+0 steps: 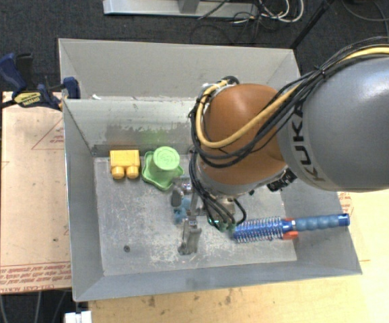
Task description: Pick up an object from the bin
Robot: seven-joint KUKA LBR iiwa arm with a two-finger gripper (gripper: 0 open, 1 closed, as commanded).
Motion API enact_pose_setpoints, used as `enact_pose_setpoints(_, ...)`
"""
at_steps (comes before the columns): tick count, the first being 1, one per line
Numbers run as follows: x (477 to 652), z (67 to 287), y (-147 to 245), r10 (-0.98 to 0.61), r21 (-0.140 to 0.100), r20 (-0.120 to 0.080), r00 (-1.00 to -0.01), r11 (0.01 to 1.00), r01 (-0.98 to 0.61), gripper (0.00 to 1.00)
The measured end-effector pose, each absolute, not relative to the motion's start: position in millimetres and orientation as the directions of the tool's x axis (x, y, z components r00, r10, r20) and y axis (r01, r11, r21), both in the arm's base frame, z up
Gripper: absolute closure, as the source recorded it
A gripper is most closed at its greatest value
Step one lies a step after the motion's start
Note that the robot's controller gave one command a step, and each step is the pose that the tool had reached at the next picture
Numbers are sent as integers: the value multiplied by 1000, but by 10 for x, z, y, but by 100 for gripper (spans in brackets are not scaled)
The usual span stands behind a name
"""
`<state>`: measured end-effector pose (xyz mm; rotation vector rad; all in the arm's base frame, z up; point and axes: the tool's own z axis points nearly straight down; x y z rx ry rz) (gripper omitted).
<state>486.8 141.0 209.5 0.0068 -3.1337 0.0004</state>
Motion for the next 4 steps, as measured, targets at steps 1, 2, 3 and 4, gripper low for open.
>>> enact_pose_setpoints(1, 5907, 1408, 1249, 0, 0, -3, -1000, 1000, 0, 0)
enact_pose_setpoints(2, 5458, 877, 798, -396, 1, 3, -918, 918, -396, 0)
enact_pose_setpoints(3, 5594, 706, 734, -746, -1, -6, -666, 666, -746, 0)
enact_pose_setpoints(4, 5591, 712, 729, -746, 0, -2, -666, 666, -746, 100)
